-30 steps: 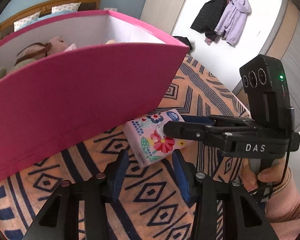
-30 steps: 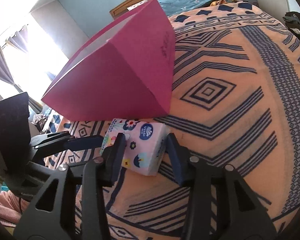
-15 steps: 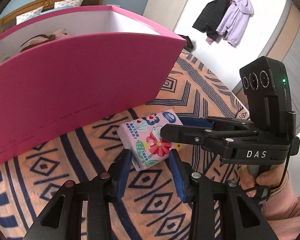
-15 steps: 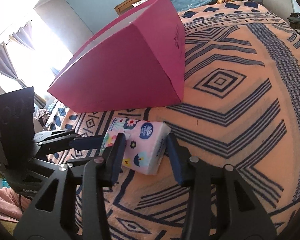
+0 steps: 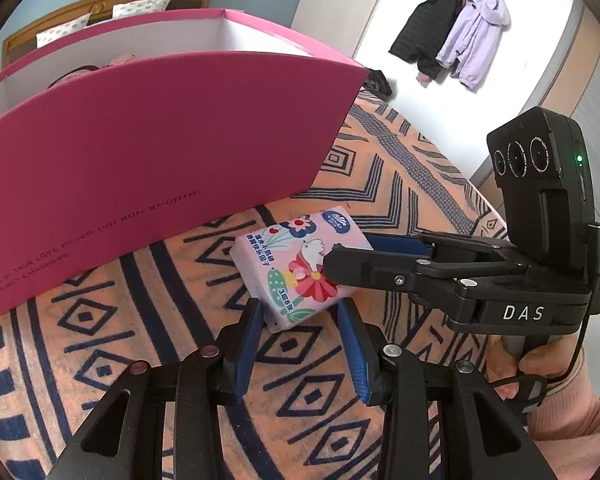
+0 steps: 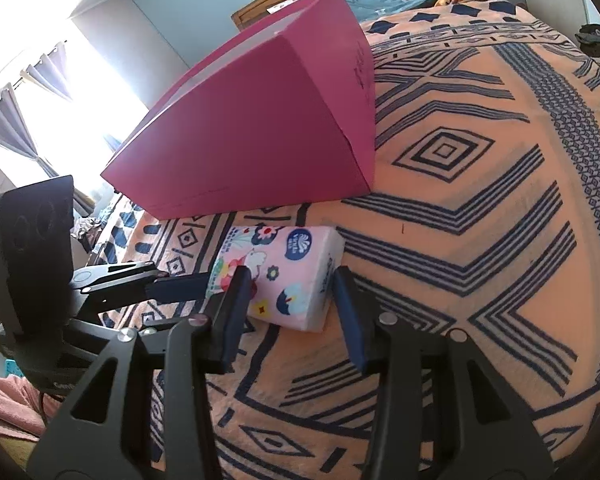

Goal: Organize objects
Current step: 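Close the right tool on the floral pink tissue pack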

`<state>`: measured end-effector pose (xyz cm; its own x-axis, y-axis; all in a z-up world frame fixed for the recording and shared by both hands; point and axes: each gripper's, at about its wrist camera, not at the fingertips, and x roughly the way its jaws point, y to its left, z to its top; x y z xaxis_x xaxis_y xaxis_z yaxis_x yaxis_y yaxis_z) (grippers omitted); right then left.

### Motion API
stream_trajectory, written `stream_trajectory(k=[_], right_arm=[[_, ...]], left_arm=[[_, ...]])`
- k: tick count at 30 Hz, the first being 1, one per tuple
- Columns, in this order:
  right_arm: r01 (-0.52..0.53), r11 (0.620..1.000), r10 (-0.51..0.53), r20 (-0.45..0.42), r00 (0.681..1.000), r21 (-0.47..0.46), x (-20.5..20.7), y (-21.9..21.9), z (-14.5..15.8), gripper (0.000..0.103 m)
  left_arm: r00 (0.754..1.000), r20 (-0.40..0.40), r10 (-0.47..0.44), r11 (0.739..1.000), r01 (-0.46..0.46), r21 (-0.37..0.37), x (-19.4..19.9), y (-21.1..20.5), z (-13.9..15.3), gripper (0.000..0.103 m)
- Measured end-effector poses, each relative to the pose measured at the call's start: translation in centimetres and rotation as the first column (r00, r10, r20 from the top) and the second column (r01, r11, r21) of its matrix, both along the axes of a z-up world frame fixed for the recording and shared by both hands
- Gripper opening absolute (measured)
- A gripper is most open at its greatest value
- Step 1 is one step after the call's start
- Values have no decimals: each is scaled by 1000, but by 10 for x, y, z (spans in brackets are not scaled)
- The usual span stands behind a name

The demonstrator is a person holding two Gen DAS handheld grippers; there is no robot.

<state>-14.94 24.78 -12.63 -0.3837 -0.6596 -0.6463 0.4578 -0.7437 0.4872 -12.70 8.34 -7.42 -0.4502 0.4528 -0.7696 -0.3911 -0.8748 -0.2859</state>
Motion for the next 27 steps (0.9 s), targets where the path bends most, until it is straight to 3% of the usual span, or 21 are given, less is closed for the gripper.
stream_trajectory(k=[8, 20, 27], right_arm=[[21, 1000, -21, 14, 1000, -17, -2, 4, -2, 45], [20, 999, -19, 21, 1000, -32, -5, 3, -4, 45], [16, 999, -16, 11, 1000, -33, -2, 2, -1, 45]], left_arm=[[999, -4, 41, 999, -41, -3, -5, -7, 2, 39], [999, 22, 38, 997, -39, 63, -18, -15, 2, 37], [999, 17, 39, 997, -40, 59, -16, -15, 3, 37]])
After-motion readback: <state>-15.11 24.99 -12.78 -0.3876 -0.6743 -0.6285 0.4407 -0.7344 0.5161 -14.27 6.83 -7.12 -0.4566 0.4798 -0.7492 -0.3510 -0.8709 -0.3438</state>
